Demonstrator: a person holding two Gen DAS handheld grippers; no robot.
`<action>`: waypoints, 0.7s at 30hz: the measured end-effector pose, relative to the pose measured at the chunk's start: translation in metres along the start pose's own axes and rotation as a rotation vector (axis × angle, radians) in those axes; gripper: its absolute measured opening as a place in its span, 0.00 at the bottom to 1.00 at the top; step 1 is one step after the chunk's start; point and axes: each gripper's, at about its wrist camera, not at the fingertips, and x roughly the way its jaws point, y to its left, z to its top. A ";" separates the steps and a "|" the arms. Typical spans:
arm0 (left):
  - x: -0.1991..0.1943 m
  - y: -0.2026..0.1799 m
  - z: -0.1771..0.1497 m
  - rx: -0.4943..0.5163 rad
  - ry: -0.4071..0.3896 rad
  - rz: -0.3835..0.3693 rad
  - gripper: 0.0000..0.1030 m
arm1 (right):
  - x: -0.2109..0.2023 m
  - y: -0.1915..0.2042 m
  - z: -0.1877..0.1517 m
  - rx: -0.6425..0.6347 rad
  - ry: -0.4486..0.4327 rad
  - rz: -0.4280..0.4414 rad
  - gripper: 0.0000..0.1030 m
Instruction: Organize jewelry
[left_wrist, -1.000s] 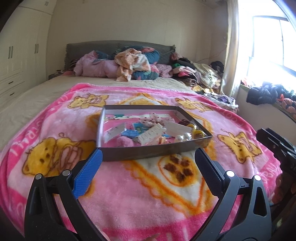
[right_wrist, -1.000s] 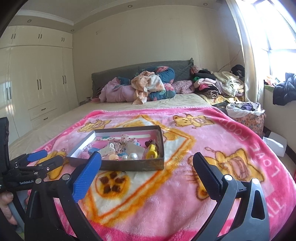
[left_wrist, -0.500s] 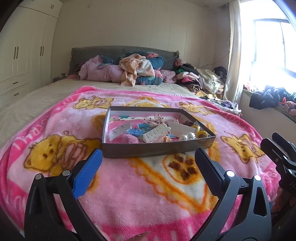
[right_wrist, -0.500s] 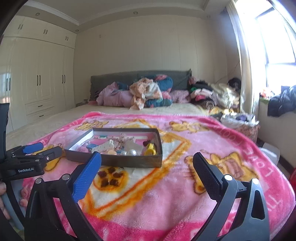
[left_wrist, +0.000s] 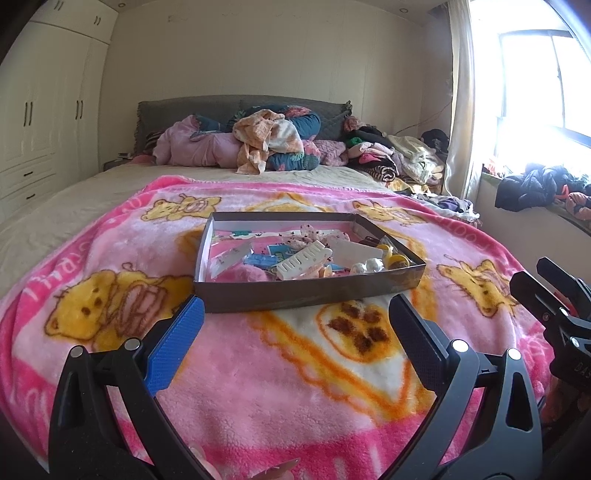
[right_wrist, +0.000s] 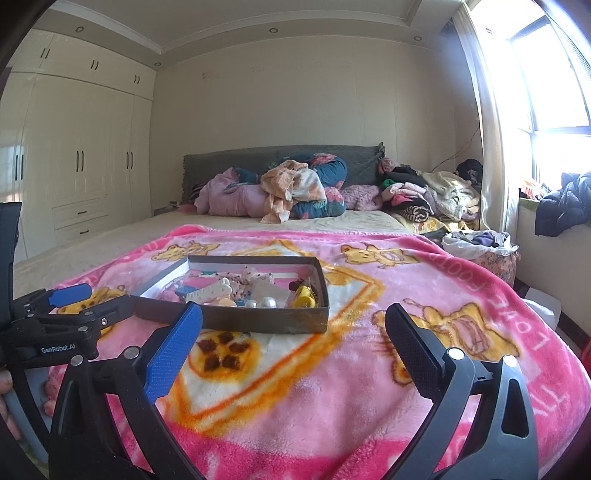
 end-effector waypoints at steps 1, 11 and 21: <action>0.000 0.000 0.000 0.000 -0.001 0.000 0.89 | 0.000 0.000 0.000 -0.001 0.000 0.000 0.94; 0.000 0.000 0.000 -0.002 0.002 0.000 0.89 | 0.000 0.001 -0.001 -0.001 0.000 0.002 0.94; 0.000 0.000 -0.001 -0.003 0.003 -0.001 0.89 | 0.002 0.003 0.000 -0.003 0.006 0.006 0.94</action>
